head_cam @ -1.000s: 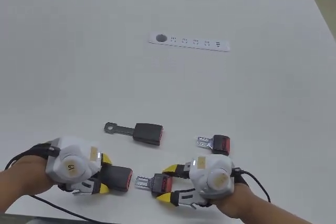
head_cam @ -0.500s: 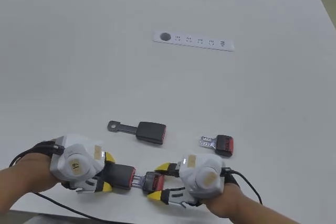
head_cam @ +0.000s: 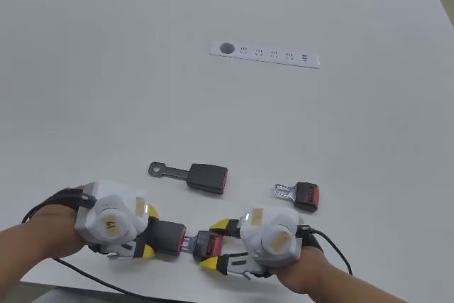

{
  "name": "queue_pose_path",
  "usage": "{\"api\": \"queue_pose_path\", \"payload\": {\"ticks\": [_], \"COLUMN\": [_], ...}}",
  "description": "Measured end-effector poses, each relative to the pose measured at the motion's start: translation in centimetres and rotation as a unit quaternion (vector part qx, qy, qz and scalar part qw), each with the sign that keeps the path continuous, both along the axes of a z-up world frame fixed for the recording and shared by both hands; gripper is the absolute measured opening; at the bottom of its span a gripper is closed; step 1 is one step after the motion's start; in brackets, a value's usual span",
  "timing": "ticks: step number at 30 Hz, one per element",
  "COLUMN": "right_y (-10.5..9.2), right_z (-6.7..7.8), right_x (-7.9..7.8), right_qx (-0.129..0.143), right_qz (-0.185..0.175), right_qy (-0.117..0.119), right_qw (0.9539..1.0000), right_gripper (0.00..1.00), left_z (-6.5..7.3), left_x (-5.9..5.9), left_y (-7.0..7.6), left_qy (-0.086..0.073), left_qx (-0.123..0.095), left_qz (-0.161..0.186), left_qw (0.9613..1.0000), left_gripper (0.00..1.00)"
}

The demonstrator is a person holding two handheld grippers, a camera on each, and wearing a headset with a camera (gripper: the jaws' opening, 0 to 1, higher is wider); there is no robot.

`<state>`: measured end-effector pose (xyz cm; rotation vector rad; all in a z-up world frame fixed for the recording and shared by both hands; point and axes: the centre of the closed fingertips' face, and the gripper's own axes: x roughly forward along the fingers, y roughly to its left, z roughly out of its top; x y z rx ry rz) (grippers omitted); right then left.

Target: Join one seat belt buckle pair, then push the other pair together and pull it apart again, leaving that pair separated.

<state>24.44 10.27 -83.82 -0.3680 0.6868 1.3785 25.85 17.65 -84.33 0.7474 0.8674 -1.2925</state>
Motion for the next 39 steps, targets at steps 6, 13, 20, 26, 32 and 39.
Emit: {"api": "queue_pose_path", "payload": {"ticks": [6, 13, 20, 26, 32, 39], "right_y": [0.0, 0.4, 0.7, 0.9, 0.9, 1.5], "right_z": [-0.1, -0.1, 0.0, -0.1, -0.1, -0.1], "right_x": [0.1, 0.2, 0.4, 0.6, 0.7, 0.8], "right_qx": [-0.002, -0.002, -0.003, -0.008, -0.013, -0.015], "right_qz": [0.000, -0.002, -0.008, -0.004, 0.004, 0.010], "right_qy": [0.002, 0.002, 0.002, 0.000, 0.004, 0.008], "right_qw": [1.0000, 1.0000, 1.0000, 1.0000, 0.9999, 0.9998], "right_gripper": [0.34, 0.34, 0.34, 0.34, 0.34, 0.34], "left_z": [0.0, 0.0, 0.0, 0.0, 0.0, 0.0], "left_x": [0.0, 0.0, -0.1, -0.1, -0.1, -0.2], "left_y": [-0.1, 0.0, -0.1, -0.1, -0.1, -0.2], "left_qy": [0.000, 0.000, 0.000, 0.000, -0.001, -0.002], "left_qx": [0.004, 0.005, 0.006, 0.005, 0.007, 0.011], "left_qz": [-0.006, -0.006, -0.013, -0.019, -0.034, -0.050], "left_qw": [1.0000, 1.0000, 0.9999, 0.9998, 0.9994, 0.9987], "left_gripper": [0.35, 0.35, 0.34, 0.34, 0.34, 0.33]}}
